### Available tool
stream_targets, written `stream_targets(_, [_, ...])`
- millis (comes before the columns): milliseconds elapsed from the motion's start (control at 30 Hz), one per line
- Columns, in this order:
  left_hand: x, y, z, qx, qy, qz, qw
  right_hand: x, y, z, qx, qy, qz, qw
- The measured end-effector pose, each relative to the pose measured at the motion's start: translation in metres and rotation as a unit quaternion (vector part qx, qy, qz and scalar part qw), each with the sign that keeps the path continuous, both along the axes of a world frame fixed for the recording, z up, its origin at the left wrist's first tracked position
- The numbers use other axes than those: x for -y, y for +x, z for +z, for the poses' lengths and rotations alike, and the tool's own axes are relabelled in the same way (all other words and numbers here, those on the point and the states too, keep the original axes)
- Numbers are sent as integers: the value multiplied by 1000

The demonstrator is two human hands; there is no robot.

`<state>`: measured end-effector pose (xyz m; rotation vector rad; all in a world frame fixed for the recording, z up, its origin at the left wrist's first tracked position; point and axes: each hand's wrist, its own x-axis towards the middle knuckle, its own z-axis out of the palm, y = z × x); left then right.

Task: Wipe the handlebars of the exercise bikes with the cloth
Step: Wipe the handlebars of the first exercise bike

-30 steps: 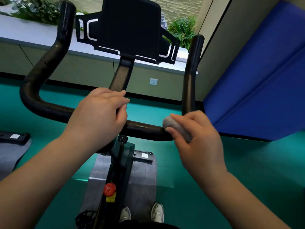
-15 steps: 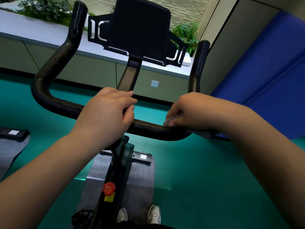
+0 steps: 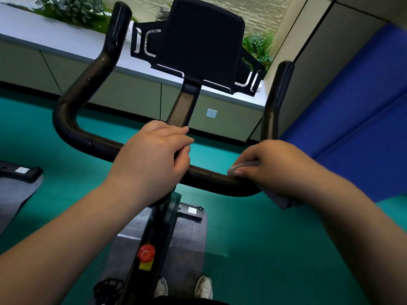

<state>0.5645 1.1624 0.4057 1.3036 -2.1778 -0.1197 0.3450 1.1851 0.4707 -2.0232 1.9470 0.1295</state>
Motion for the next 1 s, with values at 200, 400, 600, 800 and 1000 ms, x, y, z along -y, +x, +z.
stream_targets(200, [-2, -2, 0, 10, 1, 14, 1000, -71, 0, -61, 273, -332, -121, 895])
stream_targets(400, [-5, -8, 4, 29, -9, 43, 999, -103, 18, -107, 399, -338, -257, 813])
stream_targets(600, [-5, -8, 5, 21, -26, 47, 998, -101, 23, -119, 470, -289, -337, 763])
stream_targets(800, [-7, -9, 6, 23, -35, 49, 998, -97, 28, -123, 508, -253, -366, 737])
stream_targets(1000, [-8, -9, 6, 24, -34, 54, 998, -91, 21, -123, 535, -239, -382, 715])
